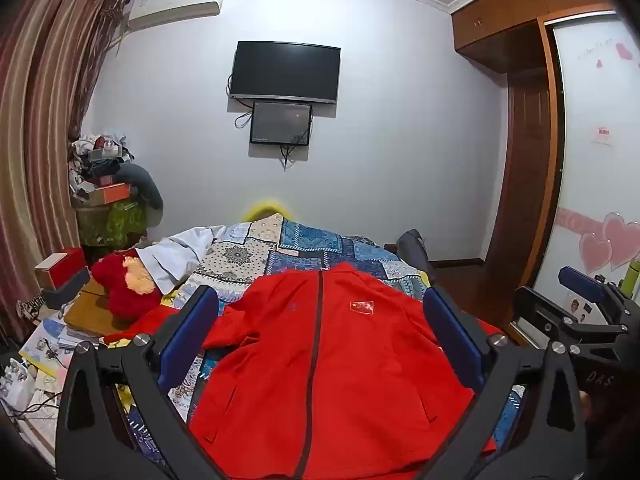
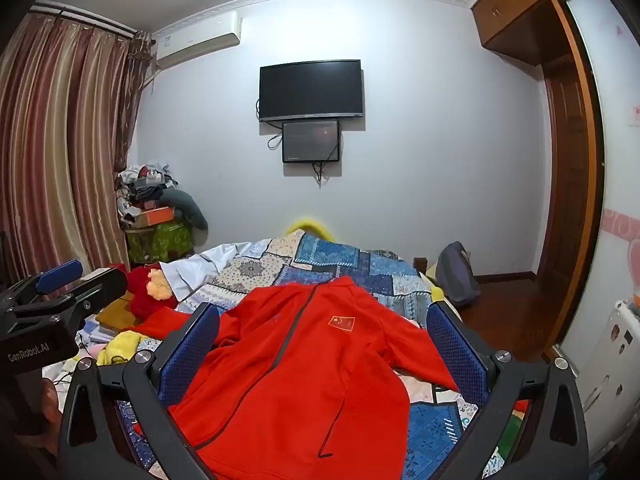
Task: Fold large clothes
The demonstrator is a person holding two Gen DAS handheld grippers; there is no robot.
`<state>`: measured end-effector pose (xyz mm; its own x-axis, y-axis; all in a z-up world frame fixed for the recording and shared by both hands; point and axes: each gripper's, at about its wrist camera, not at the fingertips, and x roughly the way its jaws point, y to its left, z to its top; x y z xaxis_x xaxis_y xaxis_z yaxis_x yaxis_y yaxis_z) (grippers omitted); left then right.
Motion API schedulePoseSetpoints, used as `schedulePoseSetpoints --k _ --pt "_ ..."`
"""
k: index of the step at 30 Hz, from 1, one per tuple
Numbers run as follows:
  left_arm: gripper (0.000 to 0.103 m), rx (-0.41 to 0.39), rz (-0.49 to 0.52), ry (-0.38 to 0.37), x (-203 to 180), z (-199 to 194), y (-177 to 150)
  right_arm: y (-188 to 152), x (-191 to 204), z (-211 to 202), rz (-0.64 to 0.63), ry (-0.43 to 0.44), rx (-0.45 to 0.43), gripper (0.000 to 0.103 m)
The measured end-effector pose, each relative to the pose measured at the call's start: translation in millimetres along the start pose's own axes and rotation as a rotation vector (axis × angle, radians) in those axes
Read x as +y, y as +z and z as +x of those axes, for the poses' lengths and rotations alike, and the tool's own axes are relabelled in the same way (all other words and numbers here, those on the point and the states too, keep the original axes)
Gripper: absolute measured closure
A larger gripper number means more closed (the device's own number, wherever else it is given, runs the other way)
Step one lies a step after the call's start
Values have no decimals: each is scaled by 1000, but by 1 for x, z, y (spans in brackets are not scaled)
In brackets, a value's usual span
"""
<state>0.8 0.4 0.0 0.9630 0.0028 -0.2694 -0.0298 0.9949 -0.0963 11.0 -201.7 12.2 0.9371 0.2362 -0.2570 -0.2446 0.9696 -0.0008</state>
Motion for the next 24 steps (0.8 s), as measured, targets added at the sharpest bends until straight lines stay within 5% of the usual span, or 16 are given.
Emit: schedulePoseSetpoints --k 24 --pt "0 12 -1 0 6 6 -6 -5 3 4 9 4 26 0"
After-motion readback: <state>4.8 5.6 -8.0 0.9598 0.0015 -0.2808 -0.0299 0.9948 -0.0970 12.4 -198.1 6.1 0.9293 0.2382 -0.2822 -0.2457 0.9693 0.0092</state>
